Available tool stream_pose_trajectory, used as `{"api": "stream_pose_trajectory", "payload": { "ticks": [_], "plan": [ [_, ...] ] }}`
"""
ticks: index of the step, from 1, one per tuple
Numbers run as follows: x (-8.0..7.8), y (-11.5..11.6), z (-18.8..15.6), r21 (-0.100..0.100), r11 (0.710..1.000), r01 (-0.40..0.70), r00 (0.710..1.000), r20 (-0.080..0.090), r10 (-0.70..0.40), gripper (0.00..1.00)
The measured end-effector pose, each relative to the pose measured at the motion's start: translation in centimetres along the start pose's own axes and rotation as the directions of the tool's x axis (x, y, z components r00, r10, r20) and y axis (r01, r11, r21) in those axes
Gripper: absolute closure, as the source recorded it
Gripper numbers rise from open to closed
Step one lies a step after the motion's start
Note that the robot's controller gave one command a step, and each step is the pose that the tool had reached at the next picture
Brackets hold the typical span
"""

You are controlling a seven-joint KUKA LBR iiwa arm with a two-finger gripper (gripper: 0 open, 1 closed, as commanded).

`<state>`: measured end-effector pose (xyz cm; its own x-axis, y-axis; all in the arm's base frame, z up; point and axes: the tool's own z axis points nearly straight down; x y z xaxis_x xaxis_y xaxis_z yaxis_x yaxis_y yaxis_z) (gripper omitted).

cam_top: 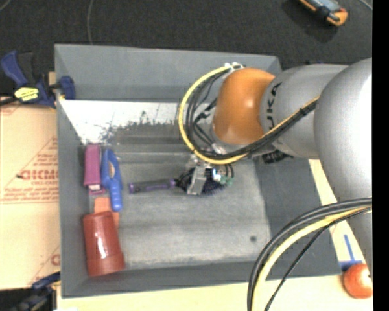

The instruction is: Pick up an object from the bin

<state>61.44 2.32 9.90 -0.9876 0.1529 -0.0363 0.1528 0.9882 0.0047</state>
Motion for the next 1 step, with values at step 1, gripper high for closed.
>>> {"api": "stream_pose_trajectory", "payload": {
  "ticks": [1],
  "plan": [
    [-2.18, -1.28, -11.28, 0.003, 0.999, 0.039, 0.999, 0.002, -0.039, 1.0]
  ]
}}
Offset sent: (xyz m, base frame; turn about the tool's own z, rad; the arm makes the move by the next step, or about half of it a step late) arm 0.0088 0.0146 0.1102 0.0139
